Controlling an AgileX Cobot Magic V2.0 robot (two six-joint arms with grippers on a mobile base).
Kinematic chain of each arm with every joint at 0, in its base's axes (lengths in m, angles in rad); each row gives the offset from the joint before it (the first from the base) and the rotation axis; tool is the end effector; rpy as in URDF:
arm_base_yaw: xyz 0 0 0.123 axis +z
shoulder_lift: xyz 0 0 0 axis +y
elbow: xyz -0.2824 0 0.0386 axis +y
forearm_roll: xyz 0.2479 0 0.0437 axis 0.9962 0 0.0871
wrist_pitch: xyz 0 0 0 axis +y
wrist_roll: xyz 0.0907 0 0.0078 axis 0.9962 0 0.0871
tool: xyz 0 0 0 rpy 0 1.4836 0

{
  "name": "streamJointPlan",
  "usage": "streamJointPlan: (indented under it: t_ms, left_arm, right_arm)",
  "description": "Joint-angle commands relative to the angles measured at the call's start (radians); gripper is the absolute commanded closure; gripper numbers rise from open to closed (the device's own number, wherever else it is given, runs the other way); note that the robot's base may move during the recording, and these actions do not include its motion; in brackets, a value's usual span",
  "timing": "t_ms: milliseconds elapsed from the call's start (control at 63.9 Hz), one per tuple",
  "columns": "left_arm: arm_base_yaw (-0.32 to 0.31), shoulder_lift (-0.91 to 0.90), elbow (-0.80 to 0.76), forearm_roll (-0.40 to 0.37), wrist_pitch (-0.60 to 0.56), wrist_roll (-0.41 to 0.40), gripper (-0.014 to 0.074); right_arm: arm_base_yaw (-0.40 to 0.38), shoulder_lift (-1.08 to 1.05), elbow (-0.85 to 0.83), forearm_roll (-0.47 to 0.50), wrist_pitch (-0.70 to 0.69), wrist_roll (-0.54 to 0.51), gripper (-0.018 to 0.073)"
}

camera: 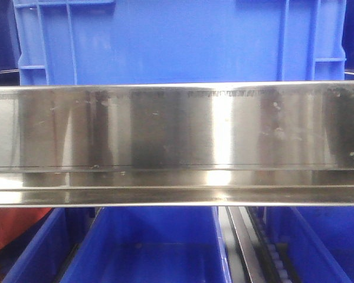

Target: Place valve from conveyor to right shelf box

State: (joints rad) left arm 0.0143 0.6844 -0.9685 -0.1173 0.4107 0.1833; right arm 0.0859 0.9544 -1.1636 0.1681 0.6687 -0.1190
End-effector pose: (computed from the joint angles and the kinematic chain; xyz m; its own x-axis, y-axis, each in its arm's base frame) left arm 0.1222 -0.0025 0.4394 -0.0343 0.0750 -0.9966 0.0351 0.9967 0.0738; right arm 0.1847 0.0254 0.4375 -0.3584 -0.0175 -0.9334 -0.1771 0.9829 0.0496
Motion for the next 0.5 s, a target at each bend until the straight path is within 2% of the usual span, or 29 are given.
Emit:
streamJointPlan:
  t_ms: [0,282,485]
  left_arm:
    - [-0.056,0.051,-0.081,-0.003,-0.057,-0.004,0.0708]
    - [-0.315,0.426,-0.525,-0.003,0.126,-0.004,0.0708]
    - [-0.429,0.726,-0.791,-0.003,0.19,-0.004,0.0708]
  right_arm:
    - [0.019,0.0,-0.066,0.01,-0.128,-0.003,0.0713]
    - [0.183,0.156,-0.357,0.013,-0.137,-0.003,0.0713]
    - [0.302,0.326,-0.508,0.013,-0.114,-0.003,0.0713]
